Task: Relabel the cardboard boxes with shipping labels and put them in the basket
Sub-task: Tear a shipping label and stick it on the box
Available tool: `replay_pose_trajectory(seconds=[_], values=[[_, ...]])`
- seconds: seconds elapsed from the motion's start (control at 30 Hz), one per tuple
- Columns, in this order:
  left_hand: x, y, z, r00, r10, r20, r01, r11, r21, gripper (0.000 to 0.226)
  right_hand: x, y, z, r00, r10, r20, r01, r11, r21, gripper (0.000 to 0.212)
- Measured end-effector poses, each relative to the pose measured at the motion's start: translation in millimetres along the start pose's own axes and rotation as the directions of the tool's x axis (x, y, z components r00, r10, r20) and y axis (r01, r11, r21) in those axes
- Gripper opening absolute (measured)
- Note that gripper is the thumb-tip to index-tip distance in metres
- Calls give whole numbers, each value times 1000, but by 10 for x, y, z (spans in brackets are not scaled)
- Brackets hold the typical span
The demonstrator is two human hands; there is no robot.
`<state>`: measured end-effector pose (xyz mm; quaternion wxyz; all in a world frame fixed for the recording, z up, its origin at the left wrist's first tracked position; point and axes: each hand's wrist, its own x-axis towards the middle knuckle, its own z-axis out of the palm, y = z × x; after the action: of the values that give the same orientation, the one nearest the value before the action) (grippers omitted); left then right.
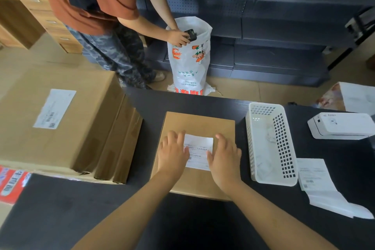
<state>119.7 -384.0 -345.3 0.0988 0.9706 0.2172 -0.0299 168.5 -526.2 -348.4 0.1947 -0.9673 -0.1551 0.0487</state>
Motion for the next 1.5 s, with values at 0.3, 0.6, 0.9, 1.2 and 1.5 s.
replay_pose_trajectory(seconds=[0.3,0.6,0.9,1.2,1.5], values=[[-12,-178,322,929,320,186,-344,932,112,55,-13,168,277,932,-260,253,315,925,-213,67],[-36,-185,363,952,259,161,-268,963,35,60,-25,182,304,960,-182,214,234,940,-249,69],[30,-185,278,941,251,228,-255,967,-16,64,23,180,222,962,-130,242,180,963,-198,69],[159,-395,-72,979,-186,84,203,929,-308,60,30,355,-18,966,241,96,-255,948,187,76],[67,-535,-13,915,-210,345,387,702,-598,66,-69,386,24,846,394,360,-524,739,423,60]])
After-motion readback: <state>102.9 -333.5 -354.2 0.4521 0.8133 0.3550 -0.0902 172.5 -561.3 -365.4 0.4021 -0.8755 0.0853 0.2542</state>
